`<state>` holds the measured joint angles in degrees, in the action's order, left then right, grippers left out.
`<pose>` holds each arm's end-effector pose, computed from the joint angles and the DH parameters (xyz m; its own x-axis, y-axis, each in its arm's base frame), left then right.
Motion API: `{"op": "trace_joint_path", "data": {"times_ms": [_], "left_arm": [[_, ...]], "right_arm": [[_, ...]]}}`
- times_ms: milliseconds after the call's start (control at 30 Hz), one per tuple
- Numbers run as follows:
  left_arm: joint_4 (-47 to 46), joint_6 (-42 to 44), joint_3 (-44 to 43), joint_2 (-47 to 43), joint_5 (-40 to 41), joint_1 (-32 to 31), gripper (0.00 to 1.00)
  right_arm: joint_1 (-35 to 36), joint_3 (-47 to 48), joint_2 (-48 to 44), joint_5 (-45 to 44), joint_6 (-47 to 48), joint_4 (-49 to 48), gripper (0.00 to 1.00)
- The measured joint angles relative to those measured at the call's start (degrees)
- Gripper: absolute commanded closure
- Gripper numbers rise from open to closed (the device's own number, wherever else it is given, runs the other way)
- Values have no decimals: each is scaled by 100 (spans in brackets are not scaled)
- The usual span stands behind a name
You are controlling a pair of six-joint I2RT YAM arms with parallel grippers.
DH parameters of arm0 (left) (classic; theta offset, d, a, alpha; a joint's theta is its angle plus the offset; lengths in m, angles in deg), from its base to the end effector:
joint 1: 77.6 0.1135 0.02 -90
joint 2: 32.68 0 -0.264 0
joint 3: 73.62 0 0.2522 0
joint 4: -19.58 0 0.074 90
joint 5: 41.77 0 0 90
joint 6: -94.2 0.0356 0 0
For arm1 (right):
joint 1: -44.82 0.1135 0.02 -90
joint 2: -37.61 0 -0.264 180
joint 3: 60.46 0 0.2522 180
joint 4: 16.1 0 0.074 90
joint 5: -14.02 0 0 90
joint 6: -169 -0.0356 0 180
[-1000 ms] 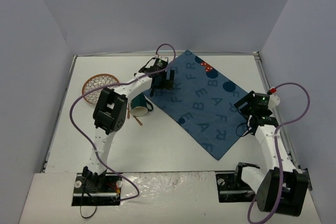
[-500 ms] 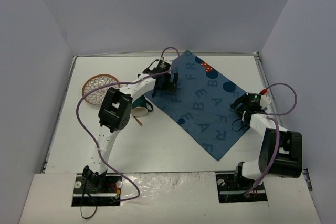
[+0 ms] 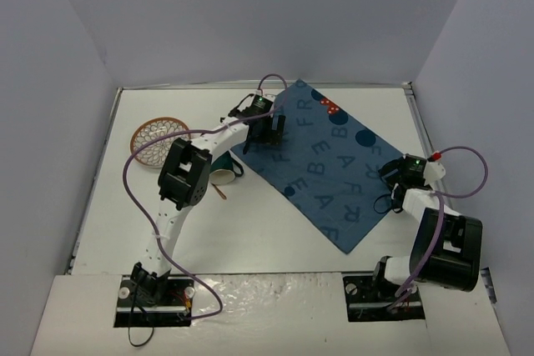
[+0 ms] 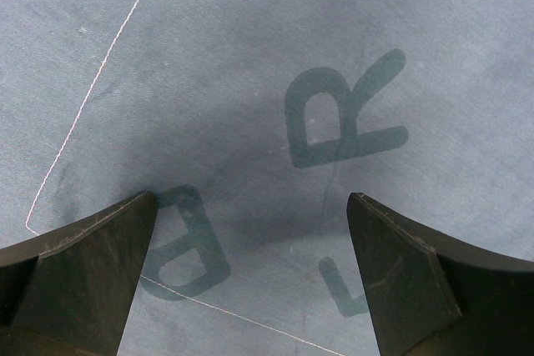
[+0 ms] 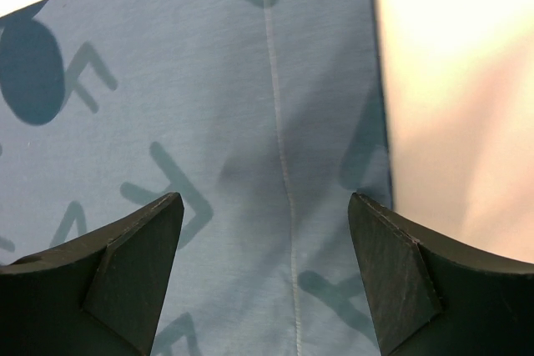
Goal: Set the dinner table for one person
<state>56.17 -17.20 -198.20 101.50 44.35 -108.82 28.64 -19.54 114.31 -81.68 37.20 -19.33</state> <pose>0.4507 -0.2760 0.1817 -0.7779 0.0458 -0.6267 0.2936 0.9083 -0.2981 0.2450 -0.0748 0.1641 -0.1468 0.7332 -0.6640 0.6111 0.5951 0.5220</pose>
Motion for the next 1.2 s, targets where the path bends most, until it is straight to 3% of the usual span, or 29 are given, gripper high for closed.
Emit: {"op": "trace_joint_path", "data": {"times_ms": [367,633,800,967,1200], "left_arm": [[124,-3,42,-290,-89,2,4],[145,-4,170,-1768,-3,10,3],[70,-368,1037,-2857,206,228,3],[19,-945,2393,-3753,305,1142,3],[-406,-1718,4836,-5281,-52,3700,3]], "right_arm": [[206,14,-952,5,244,817,22],[1041,561,-1736,63,815,995,22],[1156,739,-1811,554,1145,1103,18],[1213,768,-1882,1104,1421,1170,9],[1304,765,-1918,1860,1596,1085,0]]}}
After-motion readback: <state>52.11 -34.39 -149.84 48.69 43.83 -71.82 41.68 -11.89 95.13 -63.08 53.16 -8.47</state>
